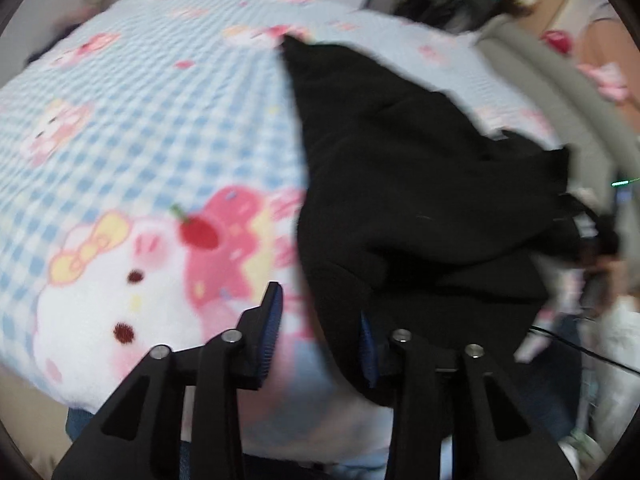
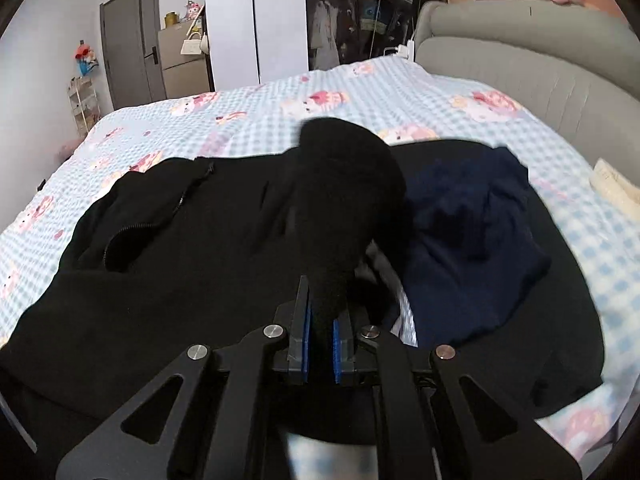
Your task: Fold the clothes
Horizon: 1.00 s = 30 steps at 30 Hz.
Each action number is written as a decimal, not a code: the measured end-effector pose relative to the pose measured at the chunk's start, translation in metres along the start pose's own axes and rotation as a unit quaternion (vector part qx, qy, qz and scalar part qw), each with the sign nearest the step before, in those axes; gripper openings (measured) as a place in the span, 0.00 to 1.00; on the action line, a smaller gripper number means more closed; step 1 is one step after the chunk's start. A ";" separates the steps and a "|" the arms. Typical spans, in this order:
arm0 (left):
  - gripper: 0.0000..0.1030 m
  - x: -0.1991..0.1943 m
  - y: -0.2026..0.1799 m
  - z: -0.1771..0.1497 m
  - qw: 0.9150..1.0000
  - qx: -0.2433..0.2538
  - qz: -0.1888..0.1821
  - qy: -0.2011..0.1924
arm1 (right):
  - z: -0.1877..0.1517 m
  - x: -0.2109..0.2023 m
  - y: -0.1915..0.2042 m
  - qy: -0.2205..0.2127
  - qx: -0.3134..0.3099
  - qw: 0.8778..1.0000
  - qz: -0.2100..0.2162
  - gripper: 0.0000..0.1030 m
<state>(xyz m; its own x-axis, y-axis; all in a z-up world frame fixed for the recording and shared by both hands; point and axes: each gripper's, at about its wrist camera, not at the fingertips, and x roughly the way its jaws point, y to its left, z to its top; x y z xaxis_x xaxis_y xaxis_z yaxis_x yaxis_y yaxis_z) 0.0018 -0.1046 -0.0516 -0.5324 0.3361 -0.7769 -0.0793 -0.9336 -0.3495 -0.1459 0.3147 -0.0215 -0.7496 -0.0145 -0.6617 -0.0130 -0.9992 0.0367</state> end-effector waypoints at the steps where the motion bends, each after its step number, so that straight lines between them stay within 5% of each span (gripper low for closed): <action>1: 0.41 -0.010 -0.001 0.003 1.000 0.007 -0.006 -0.013 | -0.002 -0.002 -0.003 0.003 0.006 1.000 0.002 0.06; 6: 0.41 -0.012 -0.009 0.031 0.996 0.010 -0.060 -0.066 | -0.007 -0.004 -0.021 0.012 0.028 0.999 0.021 0.07; 9: 0.39 0.055 -0.014 0.034 0.998 0.042 0.016 0.044 | -0.010 0.002 -0.026 0.019 0.025 0.999 0.010 0.07; 11: 0.38 0.093 0.001 0.021 0.986 0.050 0.083 0.134 | -0.013 0.004 -0.031 0.030 0.034 0.999 0.015 0.07; 17: 0.39 0.052 0.021 0.079 0.998 -0.025 -0.039 0.047 | -0.017 0.002 -0.036 0.038 0.031 0.998 0.041 0.12; 19: 0.42 0.062 0.021 0.111 0.999 -0.036 -0.019 0.025 | -0.015 0.003 -0.036 0.038 0.046 0.997 0.058 0.12; 22: 0.42 0.111 0.017 0.153 0.998 -0.046 0.013 0.038 | -0.014 0.005 -0.034 0.041 0.063 0.994 0.076 0.27; 24: 0.48 0.143 0.017 0.175 0.997 -0.057 0.019 0.057 | -0.016 0.008 -0.033 0.048 0.065 0.994 0.077 0.28; 30: 0.48 0.197 0.016 0.182 0.991 -0.045 0.035 0.118 | -0.012 0.011 -0.033 0.052 0.060 0.992 0.096 0.28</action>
<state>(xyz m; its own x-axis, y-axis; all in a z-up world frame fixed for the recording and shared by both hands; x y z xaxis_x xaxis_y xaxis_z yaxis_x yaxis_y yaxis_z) -0.2580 -0.0759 -0.1151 -0.3219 0.3005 -0.8978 0.0324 -0.9442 -0.3277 -0.1458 0.3467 -0.0387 -0.6733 -0.2147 -0.7075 0.0397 -0.9660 0.2553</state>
